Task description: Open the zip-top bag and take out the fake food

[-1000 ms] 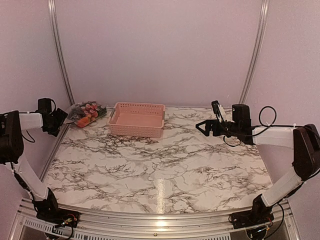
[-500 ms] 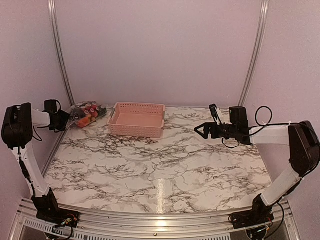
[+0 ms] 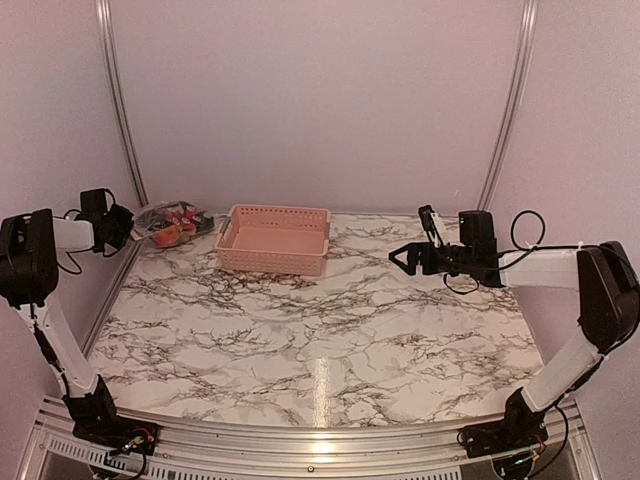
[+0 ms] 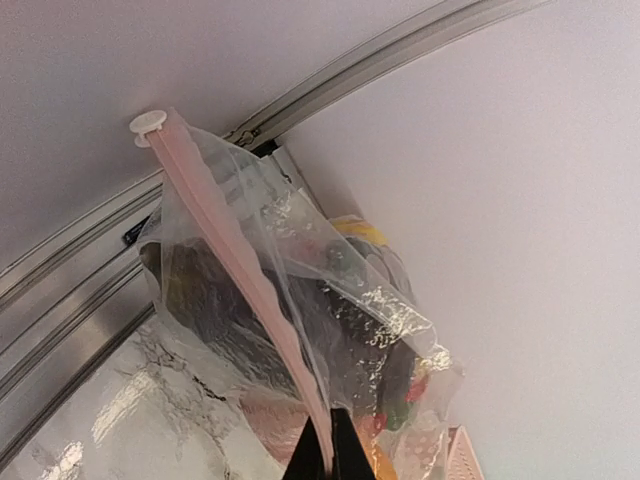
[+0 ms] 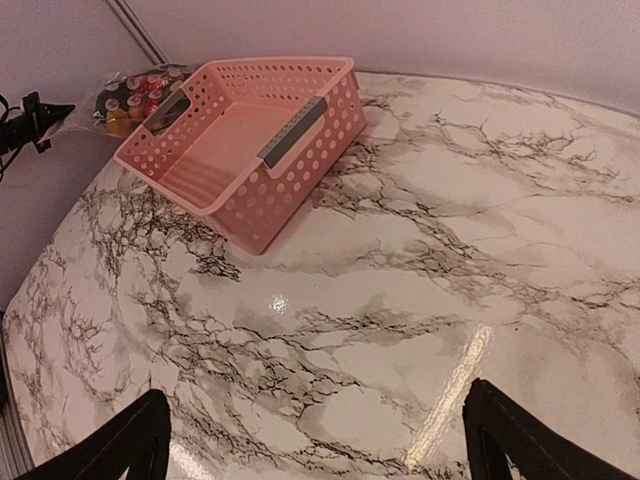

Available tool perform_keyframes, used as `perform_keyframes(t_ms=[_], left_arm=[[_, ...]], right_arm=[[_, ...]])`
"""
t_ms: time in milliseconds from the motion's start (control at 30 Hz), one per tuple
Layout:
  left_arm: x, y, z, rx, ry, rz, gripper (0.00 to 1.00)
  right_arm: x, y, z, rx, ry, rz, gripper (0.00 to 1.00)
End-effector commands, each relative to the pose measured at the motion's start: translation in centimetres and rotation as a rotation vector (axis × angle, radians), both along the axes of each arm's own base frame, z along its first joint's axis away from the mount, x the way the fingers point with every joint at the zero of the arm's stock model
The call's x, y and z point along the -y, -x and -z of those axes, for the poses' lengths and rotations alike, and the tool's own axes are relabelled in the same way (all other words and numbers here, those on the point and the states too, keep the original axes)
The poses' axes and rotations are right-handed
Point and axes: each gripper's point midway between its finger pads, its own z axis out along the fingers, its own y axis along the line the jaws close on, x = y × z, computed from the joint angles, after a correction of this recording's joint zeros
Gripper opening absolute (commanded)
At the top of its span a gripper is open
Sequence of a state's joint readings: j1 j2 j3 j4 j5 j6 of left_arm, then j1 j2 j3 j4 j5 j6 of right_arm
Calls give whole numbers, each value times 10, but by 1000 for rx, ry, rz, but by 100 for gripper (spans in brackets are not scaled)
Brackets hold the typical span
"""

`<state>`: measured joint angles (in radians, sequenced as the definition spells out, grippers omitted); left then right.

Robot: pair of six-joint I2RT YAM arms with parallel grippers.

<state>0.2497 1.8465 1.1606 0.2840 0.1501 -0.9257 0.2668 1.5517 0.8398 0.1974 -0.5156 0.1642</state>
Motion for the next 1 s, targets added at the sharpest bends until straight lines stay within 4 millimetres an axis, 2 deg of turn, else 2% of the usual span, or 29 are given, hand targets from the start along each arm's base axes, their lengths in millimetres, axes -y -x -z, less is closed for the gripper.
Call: perform_keyframes(t_ms=[0, 200, 500, 600, 800, 833, 967], left_arm=[[7, -2, -86, 197, -81, 59, 0], [19, 3, -145, 255, -109, 118, 0], [67, 33, -238, 341, -248, 233, 0], [92, 50, -260, 335, -286, 308, 0], [154, 89, -301, 372, -375, 509, 0], [175, 97, -307, 402, -374, 579, 0], [218, 123, -328, 489, -364, 733, 0]], right_arm=[[-7, 0, -24, 42, -17, -23, 99], [-7, 4, -36, 61, -25, -31, 99], [-6, 11, -57, 98, -36, -39, 99], [-6, 14, -64, 111, -40, -43, 99], [-6, 22, -79, 137, -57, -54, 99], [-6, 23, -81, 141, -60, -54, 99], [-5, 28, -94, 165, -74, -58, 99]])
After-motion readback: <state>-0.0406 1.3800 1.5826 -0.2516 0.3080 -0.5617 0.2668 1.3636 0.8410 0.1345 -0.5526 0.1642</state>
